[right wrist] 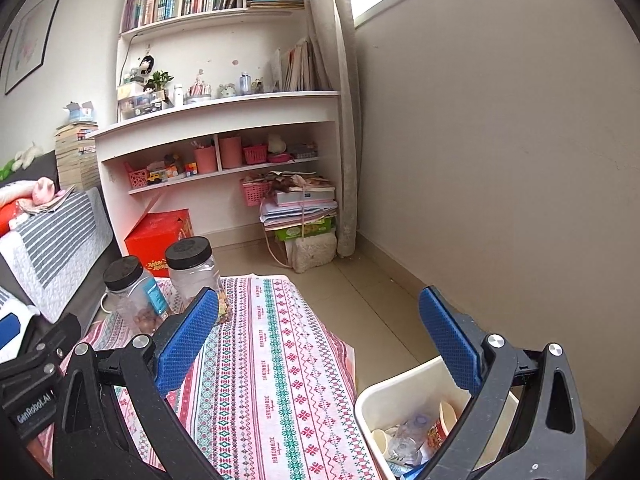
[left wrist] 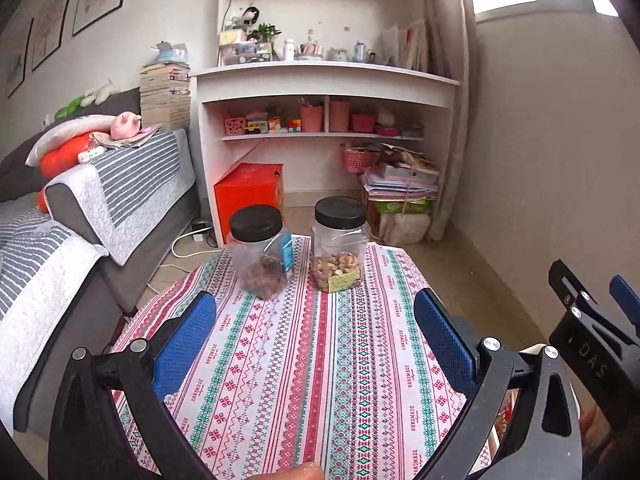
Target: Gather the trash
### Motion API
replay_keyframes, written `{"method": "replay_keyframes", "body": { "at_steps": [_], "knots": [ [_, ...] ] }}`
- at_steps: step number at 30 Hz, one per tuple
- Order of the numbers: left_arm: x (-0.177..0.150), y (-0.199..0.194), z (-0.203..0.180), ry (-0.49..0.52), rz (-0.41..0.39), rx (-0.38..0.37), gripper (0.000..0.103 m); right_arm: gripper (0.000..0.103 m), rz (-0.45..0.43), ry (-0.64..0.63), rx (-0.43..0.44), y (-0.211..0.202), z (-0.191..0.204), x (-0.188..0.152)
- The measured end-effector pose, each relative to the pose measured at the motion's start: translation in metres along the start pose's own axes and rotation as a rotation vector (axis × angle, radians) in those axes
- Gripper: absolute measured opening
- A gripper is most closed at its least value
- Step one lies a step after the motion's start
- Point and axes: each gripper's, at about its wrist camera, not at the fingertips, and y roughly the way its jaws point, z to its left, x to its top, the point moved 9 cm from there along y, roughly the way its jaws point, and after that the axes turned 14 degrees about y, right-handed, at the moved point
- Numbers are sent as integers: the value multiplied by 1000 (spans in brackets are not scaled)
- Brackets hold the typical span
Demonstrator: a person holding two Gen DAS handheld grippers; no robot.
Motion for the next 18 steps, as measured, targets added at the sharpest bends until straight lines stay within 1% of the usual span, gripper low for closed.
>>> {"method": "replay_keyframes", "body": {
  "at_steps": [9, 18],
  "knots": [
    [3, 1, 10, -34, 1, 24, 96, 96, -4, -22, 6, -1, 3, -2],
    [2, 1, 13, -39, 1, 34, 96, 96, -6, -24, 9, -2, 5, -2]
  ]
}}
